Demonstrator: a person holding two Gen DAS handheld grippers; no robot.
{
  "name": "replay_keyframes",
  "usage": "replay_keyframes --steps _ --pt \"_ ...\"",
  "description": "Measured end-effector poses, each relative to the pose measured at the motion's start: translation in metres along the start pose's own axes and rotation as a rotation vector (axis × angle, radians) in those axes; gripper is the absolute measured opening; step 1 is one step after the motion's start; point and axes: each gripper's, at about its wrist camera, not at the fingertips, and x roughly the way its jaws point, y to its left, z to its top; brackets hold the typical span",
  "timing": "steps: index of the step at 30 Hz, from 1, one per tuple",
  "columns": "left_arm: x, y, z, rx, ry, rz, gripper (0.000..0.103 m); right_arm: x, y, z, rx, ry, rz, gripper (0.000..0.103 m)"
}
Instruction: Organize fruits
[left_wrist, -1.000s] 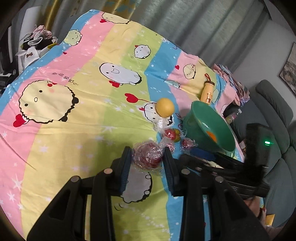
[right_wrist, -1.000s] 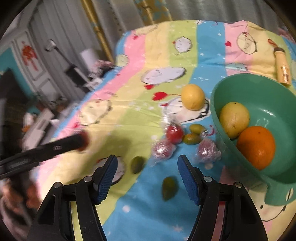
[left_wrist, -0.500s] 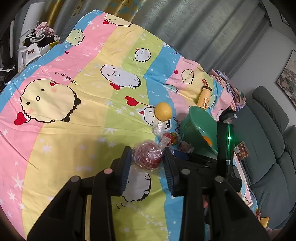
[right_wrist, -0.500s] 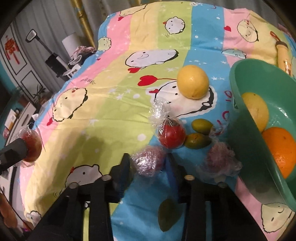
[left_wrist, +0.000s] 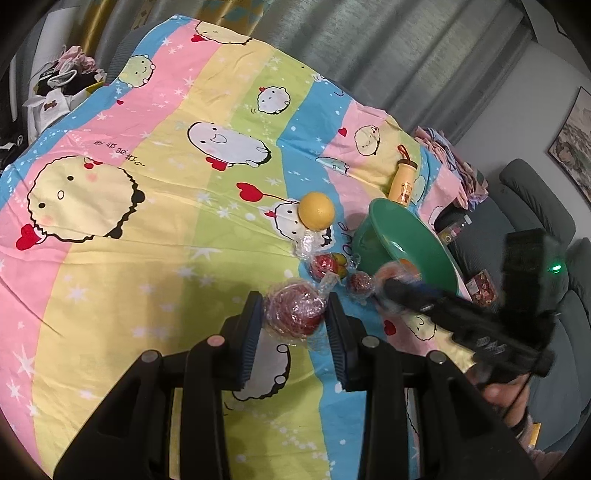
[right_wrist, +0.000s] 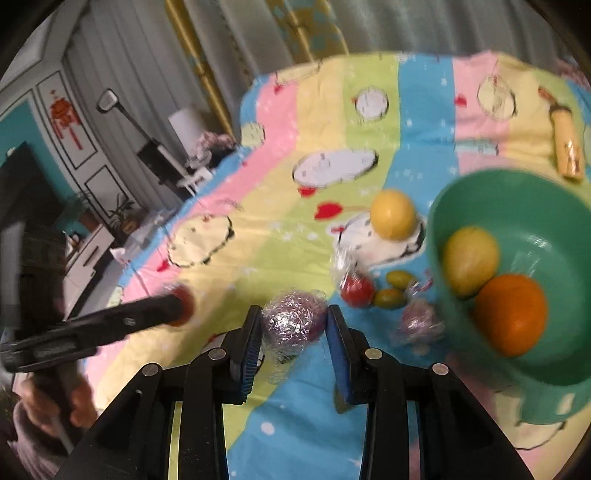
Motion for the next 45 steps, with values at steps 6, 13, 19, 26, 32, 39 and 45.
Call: replay_keyframes --steps 6,13,19,26,32,39,45 --pt "0.009 -0.014 0.0 0.039 0.003 0.033 0.034 -0.037 -0.023 0.009 -0.002 -0.077 -0.053 0.037" --pt "0.02 -0.046 0.007 0.118 -0.022 0.075 0.034 -0.058 -0.06 0.017 0.023 -0.128 -0.098 0.037" --pt "0.039 -0.084 0.018 0.214 -0.02 0.117 0.034 -0.074 -0.083 0.028 0.053 -0.17 -0.089 0.037" --pt "0.057 -0.13 0.028 0.332 -0.013 0.133 0.034 -0.078 -0.108 0.027 0.076 -0.156 -0.112 0.037" --pt "0.08 -0.162 0.032 0.397 0.013 0.131 0.034 -0.081 -0.125 0.026 0.089 -0.149 -0.165 0.037" --pt "0.105 -0.178 0.043 0.414 0.052 0.121 0.034 -0.072 -0.144 0.019 0.128 -0.102 -0.163 0.037" --pt "0.136 -0.188 0.053 0.418 0.117 0.142 0.034 -0.063 -0.151 0.016 0.126 -0.064 -0.225 0.037"
